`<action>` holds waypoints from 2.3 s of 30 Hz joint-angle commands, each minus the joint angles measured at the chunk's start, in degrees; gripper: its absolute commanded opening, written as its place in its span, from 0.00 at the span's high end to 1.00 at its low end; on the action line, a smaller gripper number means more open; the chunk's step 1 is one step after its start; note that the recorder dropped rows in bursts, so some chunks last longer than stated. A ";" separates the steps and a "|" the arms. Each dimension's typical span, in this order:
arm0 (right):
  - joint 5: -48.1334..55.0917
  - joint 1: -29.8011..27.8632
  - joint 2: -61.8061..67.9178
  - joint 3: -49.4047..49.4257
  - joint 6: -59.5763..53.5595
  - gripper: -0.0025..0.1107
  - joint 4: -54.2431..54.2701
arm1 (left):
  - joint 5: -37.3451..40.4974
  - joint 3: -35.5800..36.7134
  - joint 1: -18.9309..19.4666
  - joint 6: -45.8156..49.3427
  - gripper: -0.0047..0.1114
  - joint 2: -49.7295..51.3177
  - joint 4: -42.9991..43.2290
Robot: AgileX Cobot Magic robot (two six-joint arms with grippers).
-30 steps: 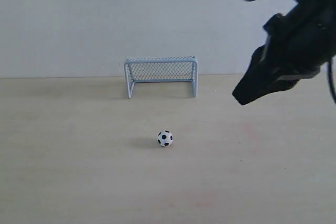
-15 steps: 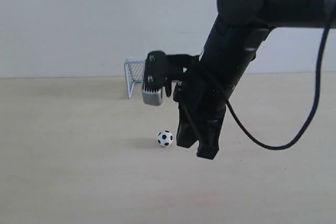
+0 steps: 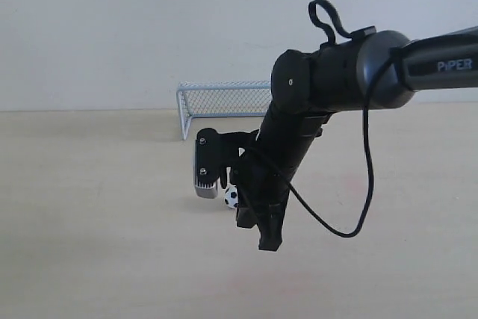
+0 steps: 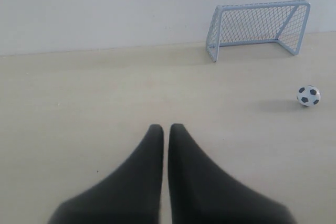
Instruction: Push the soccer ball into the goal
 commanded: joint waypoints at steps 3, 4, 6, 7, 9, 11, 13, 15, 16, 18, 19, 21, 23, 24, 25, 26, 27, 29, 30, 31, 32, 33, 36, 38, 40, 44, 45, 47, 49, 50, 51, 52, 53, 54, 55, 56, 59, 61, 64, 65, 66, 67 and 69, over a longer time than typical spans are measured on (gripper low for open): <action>-0.35 -0.01 4.50 -4.88 -0.55 0.98 -0.51 | 0.02 0.21 0.16 0.24 0.92 -0.12 0.14; -0.06 -0.01 5.17 -5.77 -0.55 0.98 -0.51 | 0.02 0.21 0.16 0.24 0.92 -0.12 0.14; 0.94 -0.01 6.46 -7.26 -0.55 0.98 -0.75 | 0.02 0.21 0.16 0.24 0.92 -0.12 0.14; 1.33 -0.09 6.74 -7.69 -0.55 0.98 -0.75 | 0.02 0.21 0.16 0.24 0.92 -0.12 0.14; 1.32 -0.09 7.10 -7.84 -0.73 0.98 -0.75 | 0.02 0.21 0.16 0.24 0.92 -0.12 0.14; 1.64 -0.09 7.23 -7.84 -0.77 0.98 -0.75 | 0.02 0.21 0.16 0.24 0.92 -0.12 0.14; 2.48 -0.24 7.48 -7.84 -0.77 0.98 -0.75 | 0.02 0.21 0.16 0.24 0.92 -0.12 0.14; 2.12 -0.52 8.08 -7.84 -0.77 0.98 -0.90 | 0.02 0.21 0.16 0.24 0.92 -0.12 0.14; 1.75 -0.52 8.31 -7.84 -0.77 0.98 -0.90 | 0.02 0.21 0.16 0.24 0.92 -0.12 0.14; 0.50 -0.52 8.90 -7.84 -0.77 0.98 -0.90 | 0.02 0.21 0.16 0.24 0.92 -0.12 0.14; 0.20 -0.52 8.94 -7.84 -1.18 0.98 -0.61 | 0.02 0.21 0.16 0.24 0.92 -0.12 0.14; -0.34 -0.41 9.29 -7.84 -1.93 0.98 -0.15 | 0.02 0.21 0.16 0.24 0.92 -0.12 0.14; -0.46 -0.53 9.56 -7.84 -1.93 0.98 -0.27 | 0.02 0.21 0.16 0.24 0.92 -0.12 0.14; -0.61 -0.53 9.80 -7.84 -2.06 0.98 -1.05 | 0.02 0.21 0.16 0.24 0.92 -0.12 0.14; -1.38 -0.53 10.04 -7.84 -2.06 0.98 -1.59 | 0.02 0.21 0.16 0.24 0.92 -0.12 0.14; -3.11 -0.53 10.30 -7.84 -2.06 0.98 -2.55 | 0.02 0.21 0.16 0.24 0.92 -0.12 0.14; -11.61 -0.53 10.30 -7.84 -2.04 0.98 -7.90 | 0.02 0.21 0.16 0.24 0.92 -0.12 0.14; -27.36 -1.20 10.16 -7.98 7.51 0.98 -20.31 | 0.02 0.21 0.16 0.24 0.92 -0.12 0.14; -32.49 -1.32 9.36 -8.11 16.84 0.98 -26.47 | 0.02 0.21 0.16 0.24 0.92 -0.12 0.14; -34.50 -1.32 8.25 -8.10 23.67 0.98 -30.34 | 0.02 0.21 0.16 0.24 0.92 -0.12 0.14; -32.26 0.05 4.95 -8.10 32.41 0.98 -37.66 | 0.02 0.21 0.16 0.24 0.92 -0.12 0.14; -30.12 0.32 3.45 -8.10 33.45 0.98 -39.31 | 0.02 0.21 0.16 0.24 0.92 -0.12 0.14; -23.43 0.72 0.34 -6.65 35.57 0.98 -40.12 | 0.02 0.21 0.16 0.24 0.92 -0.12 0.14; -18.74 0.72 0.12 -5.18 35.74 0.98 -40.38 | 0.02 0.21 0.16 0.24 0.92 -0.12 0.14; -16.71 0.72 -0.25 -3.28 40.59 0.98 -40.38 | 0.02 0.21 0.16 0.24 0.92 -0.12 0.14; -14.65 1.95 -5.66 4.81 47.64 0.98 -40.15 | 0.02 0.21 0.16 0.24 0.92 -0.12 0.14; -14.65 3.17 -8.83 8.75 49.43 0.98 -40.01 | 0.02 0.21 0.16 0.24 0.92 -0.12 0.14; -14.53 5.79 -15.03 15.74 54.29 0.98 -39.90 | 0.02 0.21 0.16 0.24 0.92 -0.12 0.14; -13.21 9.15 -20.72 21.29 59.93 0.98 -39.90 | 0.02 0.21 0.16 0.24 0.92 -0.12 0.14; -12.30 10.18 -22.82 23.12 61.98 0.98 -39.90 | 0.02 0.21 0.16 0.24 0.92 -0.12 0.14; -11.35 11.46 -24.78 24.76 64.16 0.98 -39.90 | 0.02 0.21 0.16 0.24 0.92 -0.12 0.14; -10.39 12.59 -26.56 26.07 66.24 0.98 -39.66 | 0.02 0.21 0.16 0.24 0.92 -0.12 0.14; -9.80 13.58 -27.83 26.92 68.28 0.98 -39.50 | 0.02 0.21 0.16 0.24 0.92 -0.12 0.14; -9.56 14.44 -29.22 27.71 70.18 0.98 -39.35 | 0.02 0.21 0.16 0.24 0.92 -0.12 0.14; -9.83 15.04 -30.40 28.25 71.72 0.98 -39.27 | 0.02 0.21 0.16 0.24 0.92 -0.12 0.14; -9.97 15.50 -31.32 28.50 72.56 0.98 -38.98 | 0.02 0.21 0.16 0.24 0.92 -0.12 0.14; -10.61 15.60 -32.75 28.50 73.34 0.98 -38.21 | 0.02 0.21 0.16 0.24 0.92 -0.12 0.14; -11.83 15.60 -33.15 28.50 73.34 0.98 -38.21 | 0.02 0.21 0.16 0.24 0.92 -0.12 0.14; -12.50 15.60 -33.07 28.50 73.34 0.98 -38.21 | 0.02 0.21 0.16 0.24 0.92 -0.12 0.14; -12.64 15.60 -33.07 28.50 73.34 0.98 -38.21 | 0.02 0.21 0.16 0.24 0.92 -0.12 0.14; -12.64 15.60 -33.07 28.50 73.34 0.98 -38.21 | 0.02 0.21 0.16 0.24 0.92 -0.12 0.14; -12.64 15.60 -33.07 28.50 73.34 0.98 -38.21 | 0.02 0.21 0.16 0.24 0.92 -0.12 0.14; -12.64 15.60 -33.07 28.50 73.34 0.98 -38.21 | 0.02 0.21 0.16 0.24 0.92 -0.12 0.14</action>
